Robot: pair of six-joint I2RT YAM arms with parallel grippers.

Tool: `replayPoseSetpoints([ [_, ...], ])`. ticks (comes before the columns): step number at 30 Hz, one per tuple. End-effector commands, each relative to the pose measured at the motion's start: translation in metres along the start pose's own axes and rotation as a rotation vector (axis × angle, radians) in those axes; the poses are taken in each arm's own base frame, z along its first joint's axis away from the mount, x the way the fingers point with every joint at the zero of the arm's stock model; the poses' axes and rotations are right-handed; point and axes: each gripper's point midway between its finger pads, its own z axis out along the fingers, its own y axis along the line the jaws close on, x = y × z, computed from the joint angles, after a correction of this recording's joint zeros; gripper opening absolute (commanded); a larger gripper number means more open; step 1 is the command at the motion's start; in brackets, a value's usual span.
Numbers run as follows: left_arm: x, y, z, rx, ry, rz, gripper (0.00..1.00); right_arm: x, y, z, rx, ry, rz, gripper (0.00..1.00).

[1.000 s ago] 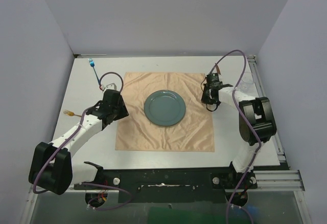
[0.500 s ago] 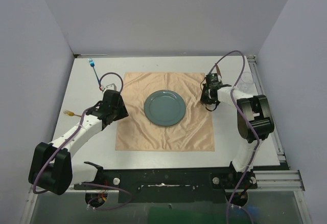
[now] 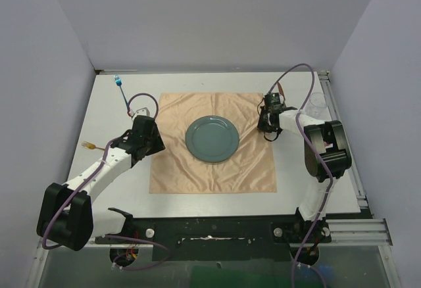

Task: Set the dinner table for one person
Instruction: Adjust the napkin at the center of the board.

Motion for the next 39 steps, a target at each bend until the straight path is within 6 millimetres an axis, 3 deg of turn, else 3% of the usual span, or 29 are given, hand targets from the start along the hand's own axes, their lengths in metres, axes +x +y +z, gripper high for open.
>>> replayPoseSetpoints([
  [1, -0.028, -0.018, -0.012, 0.052, -0.080, -0.011, 0.36, 0.001, -0.011, -0.002, 0.048, 0.018, -0.006, 0.07],
  [5, -0.027, -0.020, -0.009, 0.058, -0.074, -0.011, 0.36, -0.002, -0.010, -0.010, 0.038, 0.003, -0.002, 0.08],
  [9, -0.038, -0.027, -0.003, 0.064, -0.102, -0.020, 0.36, -0.023, -0.005, -0.024, 0.028, -0.054, -0.001, 0.18],
  [12, -0.063, -0.037, 0.003, 0.063, -0.170, -0.033, 0.36, -0.055, 0.001, -0.033, 0.025, -0.126, -0.003, 0.28],
  [18, -0.109, -0.067, 0.009, 0.089, -0.236, -0.012, 0.37, -0.119, 0.003, -0.029, 0.020, -0.211, 0.000, 0.29],
  [22, -0.117, -0.073, 0.005, 0.100, -0.251, -0.009, 0.36, -0.155, 0.000, -0.017, 0.035, -0.258, 0.005, 0.29],
  [25, -0.117, -0.070, 0.002, 0.097, -0.258, -0.004, 0.36, -0.171, -0.003, -0.004, 0.032, -0.266, 0.007, 0.28],
  [32, -0.121, -0.062, -0.015, 0.112, -0.329, -0.022, 0.37, -0.173, -0.010, 0.036, 0.027, -0.235, 0.010, 0.27],
  [39, -0.126, -0.065, -0.051, 0.244, -0.456, -0.067, 0.37, -0.175, -0.010, 0.047, 0.012, -0.244, 0.003, 0.26],
])
